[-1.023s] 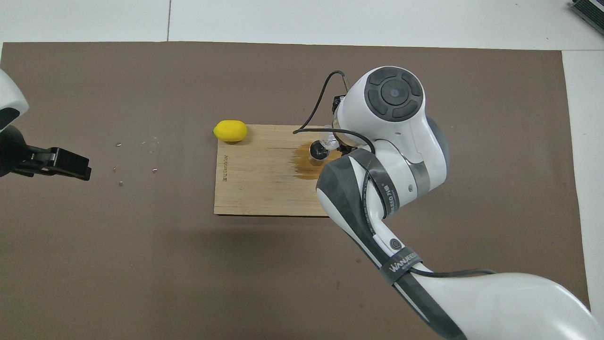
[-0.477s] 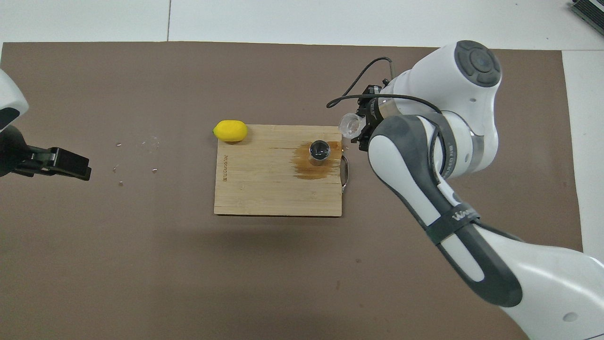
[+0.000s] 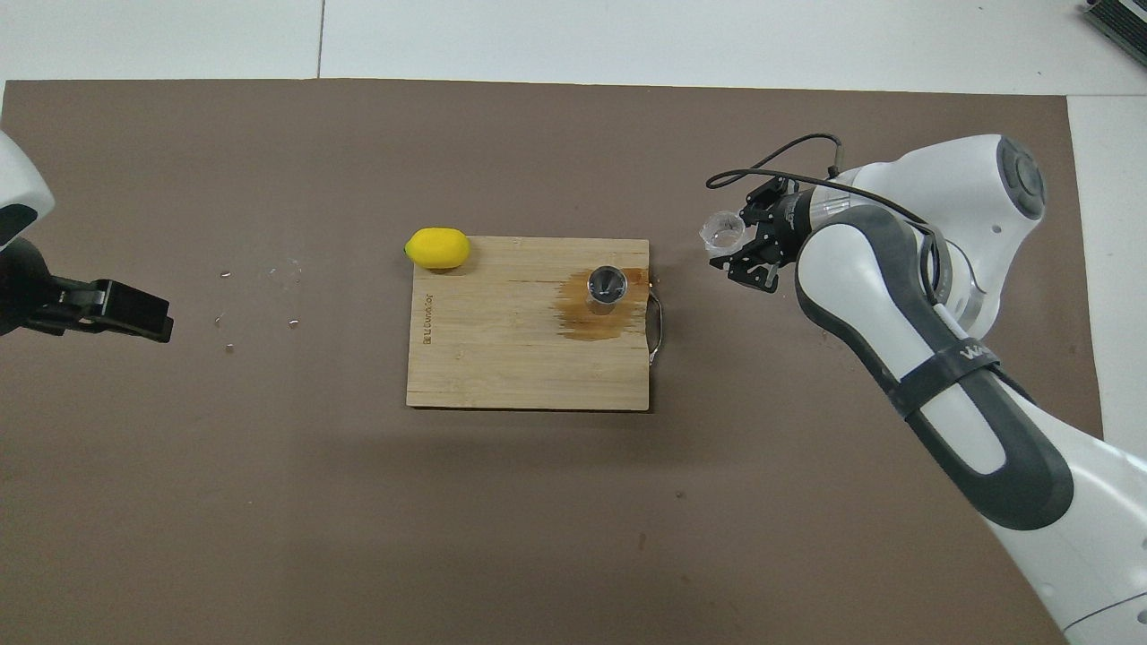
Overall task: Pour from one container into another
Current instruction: 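Turn the glass upright and carry it back with the right gripper, then lower the clear glass onto the table and open the right gripper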
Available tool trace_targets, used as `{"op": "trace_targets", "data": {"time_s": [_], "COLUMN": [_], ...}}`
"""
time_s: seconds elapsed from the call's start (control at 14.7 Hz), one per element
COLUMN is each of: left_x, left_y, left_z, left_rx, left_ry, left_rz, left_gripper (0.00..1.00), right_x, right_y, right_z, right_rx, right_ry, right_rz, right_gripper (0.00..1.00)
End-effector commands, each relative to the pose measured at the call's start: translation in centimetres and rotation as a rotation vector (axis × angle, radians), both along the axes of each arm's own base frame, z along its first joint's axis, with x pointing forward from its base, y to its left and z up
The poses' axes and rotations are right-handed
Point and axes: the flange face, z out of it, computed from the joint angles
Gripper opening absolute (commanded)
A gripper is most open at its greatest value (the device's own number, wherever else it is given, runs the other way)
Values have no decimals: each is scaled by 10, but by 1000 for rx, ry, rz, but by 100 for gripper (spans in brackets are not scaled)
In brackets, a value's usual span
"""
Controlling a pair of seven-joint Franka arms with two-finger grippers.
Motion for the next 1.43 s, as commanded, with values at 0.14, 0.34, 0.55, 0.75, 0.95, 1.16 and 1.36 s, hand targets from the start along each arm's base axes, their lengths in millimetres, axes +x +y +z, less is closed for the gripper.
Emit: {"op": "trace_targets", "data": {"time_s": [0.14, 0.34, 0.55, 0.75, 0.95, 1.16, 1.36], "left_x": [-8, -8, -8, -8, -8, -8, -8], "left_y": [1, 1, 1, 1, 1, 2, 1], "left_z": [4, 4, 4, 4, 4, 4, 4], "left_rx": [20, 20, 20, 20, 20, 20, 20], "left_ry": [2, 2, 2, 2, 2, 2, 2], "left_rz": [-3, -2, -3, -3, -3, -2, -3], "left_gripper": [100, 100, 100, 100, 100, 100, 100], "right_x": [-49, -61, -68, -74, -83, -93, -93], "right_y": [-48, -75, -99, -131, -156, -185, -188], "right_z": [-24, -37, -48, -65, -77, -98, -98], "right_rx": [71, 68, 99, 122, 158, 213, 214], "right_ry": [-48, -60, -72, -93, -96, -111, -111], "right_rz": [-49, -17, 36, 114, 130, 165, 159], "right_gripper": [0, 0, 0, 0, 0, 0, 21]}}
